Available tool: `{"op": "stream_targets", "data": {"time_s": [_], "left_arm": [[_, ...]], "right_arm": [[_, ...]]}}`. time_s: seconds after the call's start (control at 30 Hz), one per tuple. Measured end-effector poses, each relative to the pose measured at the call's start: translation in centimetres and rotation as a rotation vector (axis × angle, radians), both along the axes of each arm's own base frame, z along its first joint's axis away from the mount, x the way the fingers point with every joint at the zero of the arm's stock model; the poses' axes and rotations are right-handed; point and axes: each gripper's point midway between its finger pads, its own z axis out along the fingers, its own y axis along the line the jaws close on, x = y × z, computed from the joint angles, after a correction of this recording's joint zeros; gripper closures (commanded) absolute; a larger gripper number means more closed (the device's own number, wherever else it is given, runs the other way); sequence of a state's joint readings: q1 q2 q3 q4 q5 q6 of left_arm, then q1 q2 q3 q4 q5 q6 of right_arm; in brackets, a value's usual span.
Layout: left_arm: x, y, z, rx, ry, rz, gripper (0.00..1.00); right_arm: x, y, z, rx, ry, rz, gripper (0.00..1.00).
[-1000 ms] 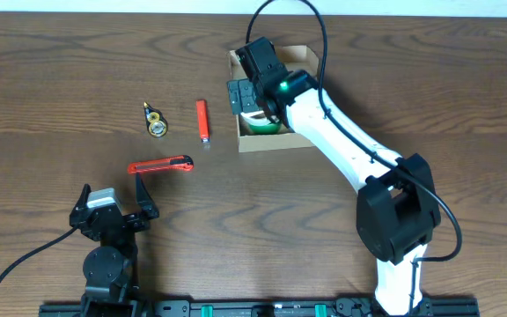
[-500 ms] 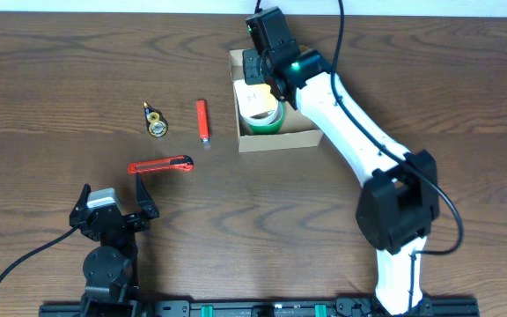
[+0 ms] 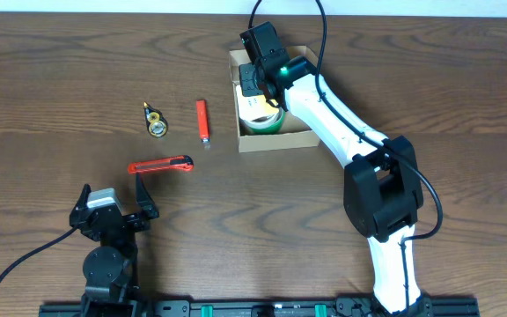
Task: Pack container
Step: 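Withdraw the right gripper to the right of the box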
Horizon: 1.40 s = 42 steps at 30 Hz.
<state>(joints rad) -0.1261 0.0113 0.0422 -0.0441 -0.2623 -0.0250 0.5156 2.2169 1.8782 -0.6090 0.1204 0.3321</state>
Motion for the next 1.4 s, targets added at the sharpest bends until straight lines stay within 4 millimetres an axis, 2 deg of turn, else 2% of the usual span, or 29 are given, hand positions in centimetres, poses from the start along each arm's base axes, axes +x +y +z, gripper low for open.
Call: {"op": "stream_targets", "data": {"time_s": [0.23, 0.4, 0.57, 0.63, 0.77, 0.83, 1.0, 1.1, 1.2, 1.3, 1.33, 1.4], "left_arm": [[0.0, 0.0, 0.0, 0.000, 0.000, 0.000, 0.04], [0.0, 0.0, 0.0, 0.000, 0.000, 0.000, 0.04], [0.0, 0.0, 0.0, 0.000, 0.000, 0.000, 0.05], [0.0, 0.0, 0.0, 0.000, 0.000, 0.000, 0.05], [0.0, 0.0, 0.0, 0.000, -0.001, 0.000, 0.05], [0.0, 0.0, 0.0, 0.000, 0.000, 0.000, 0.04], [0.0, 0.0, 0.0, 0.000, 0.000, 0.000, 0.05], [0.0, 0.0, 0.0, 0.000, 0.000, 0.000, 0.04], [0.0, 0.0, 0.0, 0.000, 0.000, 0.000, 0.04], [0.0, 0.0, 0.1, 0.000, -0.003, 0.000, 0.05], [0.0, 0.0, 0.1, 0.000, -0.003, 0.000, 0.05], [0.0, 0.1, 0.2, 0.004, -0.012, 0.008, 0.05]], "right_arm": [[-0.6, -0.2, 0.2, -0.017, 0.033, 0.009, 0.99], [-2.8, -1.6, 2.3, -0.054, 0.115, 0.016, 0.99], [-5.9, -4.8, 8.1, -0.043, 0.144, 0.029, 0.99], [-6.5, -6.4, 11.5, -0.020, 0.101, 0.021, 0.99], [-7.4, -8.8, 16.8, 0.010, 0.003, 0.011, 0.99], [-8.6, -9.9, 18.3, 0.005, -0.004, 0.010, 0.99], [-12.0, -12.6, 19.4, -0.048, 0.049, 0.039, 0.99], [-13.3, -14.1, 19.4, -0.069, 0.053, 0.045, 0.99], [-14.0, -15.1, 18.5, -0.074, 0.048, 0.044, 0.99], [-14.8, -16.2, 16.3, -0.074, 0.055, 0.038, 0.99], [-14.9, -16.4, 16.0, -0.076, 0.059, 0.033, 0.95], [-15.2, -16.9, 14.8, -0.079, 0.071, 0.028, 0.50]]}}
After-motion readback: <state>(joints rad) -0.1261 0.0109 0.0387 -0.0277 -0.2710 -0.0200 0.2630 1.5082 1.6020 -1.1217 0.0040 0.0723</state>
